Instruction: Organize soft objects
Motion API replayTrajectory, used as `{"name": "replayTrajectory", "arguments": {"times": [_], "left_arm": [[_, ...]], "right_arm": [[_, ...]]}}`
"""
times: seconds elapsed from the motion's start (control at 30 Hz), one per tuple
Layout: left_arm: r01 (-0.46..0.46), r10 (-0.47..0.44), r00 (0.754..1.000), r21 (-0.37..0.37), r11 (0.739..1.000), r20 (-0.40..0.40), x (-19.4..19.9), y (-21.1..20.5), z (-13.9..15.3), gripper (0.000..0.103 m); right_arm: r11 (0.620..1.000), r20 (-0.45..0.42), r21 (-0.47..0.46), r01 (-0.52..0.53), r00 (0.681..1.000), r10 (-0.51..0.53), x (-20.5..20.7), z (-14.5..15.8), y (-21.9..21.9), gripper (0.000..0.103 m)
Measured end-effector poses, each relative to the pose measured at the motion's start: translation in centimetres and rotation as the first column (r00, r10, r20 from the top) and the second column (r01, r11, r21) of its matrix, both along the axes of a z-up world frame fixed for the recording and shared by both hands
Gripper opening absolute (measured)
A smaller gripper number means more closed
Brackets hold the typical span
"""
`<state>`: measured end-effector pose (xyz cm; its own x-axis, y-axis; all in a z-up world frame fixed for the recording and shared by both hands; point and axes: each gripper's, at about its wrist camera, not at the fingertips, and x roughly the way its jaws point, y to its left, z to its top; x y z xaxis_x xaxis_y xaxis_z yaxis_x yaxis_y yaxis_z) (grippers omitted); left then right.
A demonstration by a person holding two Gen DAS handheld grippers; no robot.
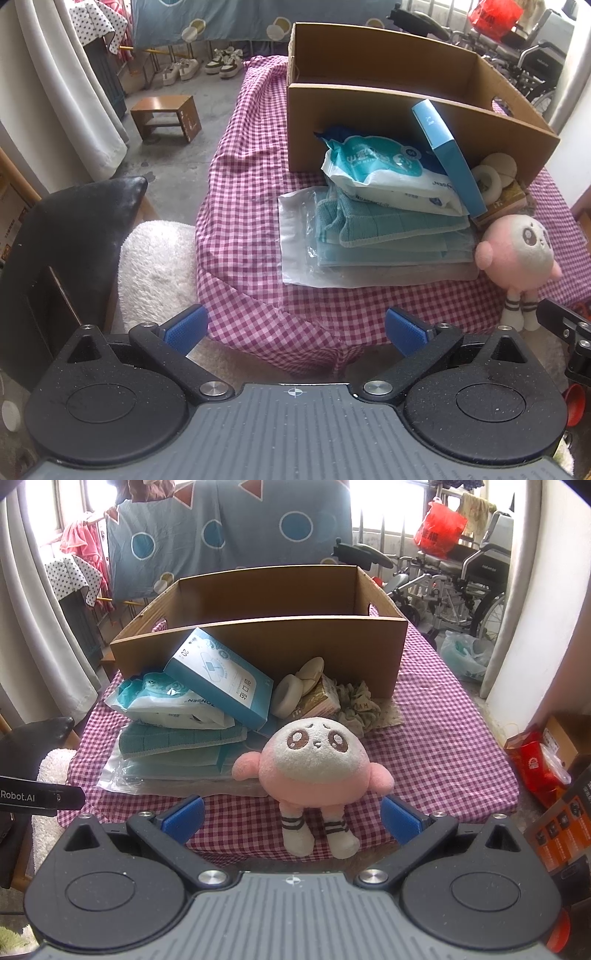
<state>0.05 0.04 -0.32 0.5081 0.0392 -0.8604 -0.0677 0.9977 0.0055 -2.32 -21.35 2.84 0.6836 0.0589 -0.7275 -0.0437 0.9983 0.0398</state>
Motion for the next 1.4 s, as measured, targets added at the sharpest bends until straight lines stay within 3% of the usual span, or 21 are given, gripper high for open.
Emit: {"name": "replayTrajectory", "arguments": {"times": [0.97, 1.2, 1.4], "left_arm": [[0.030, -0.030, 1.000, 0.032, 0.999, 0.005, 0.6, -0.7, 0.1, 0.103], [0.065, -0.069, 0.995, 0.048, 0.997, 0.075, 1.9, -0.8, 1.9, 0.103], [0.137, -0.143, 0.975, 0.049, 0.989, 0.169, 3.7, -1.4, 4.0, 0.103]], "right_arm": [[1.000, 0.011, -0.005, 0.014, 1.000, -0.014, 0.3, 0.1, -0.5, 0.103], [0.999, 0.090, 0.026, 0.028, 0.996, -0.030, 1.3, 1.3, -1.7, 0.103], [0.995, 0.199, 0.097, -0.009, 0.980, -0.010, 3.1, 3.1, -3.2, 0.103]]}}
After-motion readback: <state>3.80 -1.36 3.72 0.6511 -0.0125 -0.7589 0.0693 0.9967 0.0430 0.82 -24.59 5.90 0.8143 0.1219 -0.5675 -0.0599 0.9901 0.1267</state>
